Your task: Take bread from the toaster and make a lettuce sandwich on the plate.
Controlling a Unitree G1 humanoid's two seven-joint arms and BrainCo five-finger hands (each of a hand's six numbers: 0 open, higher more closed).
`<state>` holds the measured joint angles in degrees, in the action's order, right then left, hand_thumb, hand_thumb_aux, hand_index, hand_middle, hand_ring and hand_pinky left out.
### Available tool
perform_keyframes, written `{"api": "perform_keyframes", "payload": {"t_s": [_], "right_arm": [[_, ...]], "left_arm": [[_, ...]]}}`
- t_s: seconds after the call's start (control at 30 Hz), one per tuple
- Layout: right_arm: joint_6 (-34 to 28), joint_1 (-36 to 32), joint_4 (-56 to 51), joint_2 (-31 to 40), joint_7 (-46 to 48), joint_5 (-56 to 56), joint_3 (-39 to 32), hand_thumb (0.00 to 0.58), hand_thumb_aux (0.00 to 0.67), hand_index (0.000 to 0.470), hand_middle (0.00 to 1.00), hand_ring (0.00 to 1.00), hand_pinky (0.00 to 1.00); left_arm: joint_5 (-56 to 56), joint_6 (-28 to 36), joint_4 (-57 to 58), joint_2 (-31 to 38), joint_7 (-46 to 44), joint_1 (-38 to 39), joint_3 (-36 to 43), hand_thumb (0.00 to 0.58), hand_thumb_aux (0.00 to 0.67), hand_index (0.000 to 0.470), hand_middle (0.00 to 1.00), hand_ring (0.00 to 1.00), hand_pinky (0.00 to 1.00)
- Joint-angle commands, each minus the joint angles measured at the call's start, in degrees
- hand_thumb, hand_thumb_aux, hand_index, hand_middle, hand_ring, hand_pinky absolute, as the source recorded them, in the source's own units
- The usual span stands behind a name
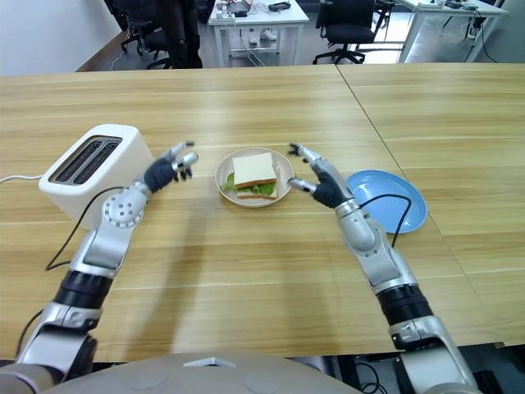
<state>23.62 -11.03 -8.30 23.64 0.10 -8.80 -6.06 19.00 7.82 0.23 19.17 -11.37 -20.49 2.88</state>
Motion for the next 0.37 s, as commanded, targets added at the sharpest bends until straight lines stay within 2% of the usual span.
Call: {"api": "perform_keyframes", "payload": {"t_s": [0.03, 0.23, 0.37], "right_arm": [[-4.7, 1.5, 0.6, -5.7, 3.9, 12.4, 4.0, 0.000, 0.000, 0.000, 0.00, 0.00, 0.00], [-3.4, 2.4, -6.0, -12.4, 4.9, 15.8, 7.0, 0.000, 0.000, 0.000, 0.00, 0.00, 0.00], [-0.8, 1.4, -11.6, -13.6, 4.8, 15.0, 8.5, 0.000, 0.000, 0.000, 0.00, 0.00, 0.00]], "left_arm": [[-7.9, -9.9, 9.4, -6.2, 4.9, -2.0, -3.5, 0.000, 0.000, 0.000, 0.00, 0.00, 0.00], [-12.8, -21.8, 22.2, -13.3, 9.6, -5.2, -5.2, 0.000, 0.000, 0.000, 0.00, 0.00, 0.00], [-15.1, -23.1, 27.1, -14.9, 6.5, -6.5, -3.9, 0.000, 0.000, 0.000, 0.00, 0.00, 0.00]]}}
